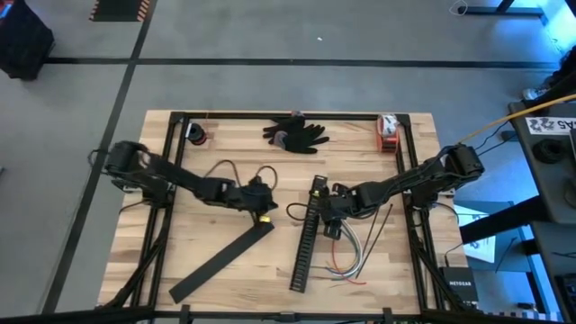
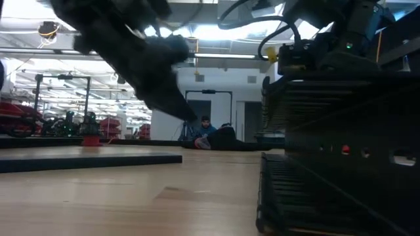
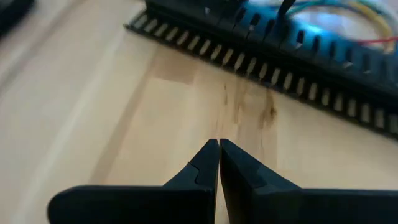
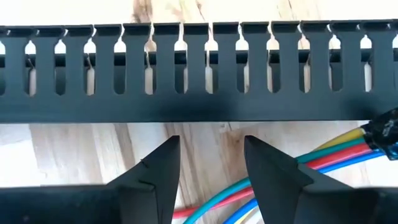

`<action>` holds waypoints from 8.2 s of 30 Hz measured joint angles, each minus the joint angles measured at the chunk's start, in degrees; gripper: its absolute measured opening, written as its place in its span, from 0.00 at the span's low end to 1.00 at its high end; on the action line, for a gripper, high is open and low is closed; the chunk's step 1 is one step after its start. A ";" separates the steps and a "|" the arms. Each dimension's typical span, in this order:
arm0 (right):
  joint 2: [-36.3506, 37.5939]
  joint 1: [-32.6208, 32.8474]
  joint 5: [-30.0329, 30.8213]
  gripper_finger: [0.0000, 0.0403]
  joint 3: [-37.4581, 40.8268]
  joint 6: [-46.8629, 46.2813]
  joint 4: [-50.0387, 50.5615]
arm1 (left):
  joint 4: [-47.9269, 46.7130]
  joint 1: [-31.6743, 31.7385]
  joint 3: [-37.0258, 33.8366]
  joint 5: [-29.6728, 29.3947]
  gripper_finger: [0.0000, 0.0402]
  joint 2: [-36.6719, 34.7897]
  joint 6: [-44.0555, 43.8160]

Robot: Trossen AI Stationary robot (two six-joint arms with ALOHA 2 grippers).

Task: Ziptie cables
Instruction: Move the black cable duct to the top of the table, then prepare the black zip tie

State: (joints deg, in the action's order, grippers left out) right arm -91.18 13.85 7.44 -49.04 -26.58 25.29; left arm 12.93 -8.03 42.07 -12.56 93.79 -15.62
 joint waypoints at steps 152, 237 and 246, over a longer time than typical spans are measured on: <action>-19.70 -23.93 -5.30 0.43 -44.74 26.60 26.60 | -63.39 -10.69 20.70 -2.25 0.02 -27.95 -4.71; 21.54 14.23 -0.57 0.00 9.64 -57.22 26.85 | -62.84 -5.57 20.70 -2.71 0.02 -28.06 -8.49; 24.96 14.12 10.87 0.00 -4.54 -41.12 30.58 | -59.82 -5.57 20.70 -2.70 0.02 -30.03 -10.58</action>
State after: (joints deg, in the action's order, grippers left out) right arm -66.21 27.97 18.30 -53.58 -67.70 55.87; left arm -46.89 -13.61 62.76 -15.26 63.76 -26.20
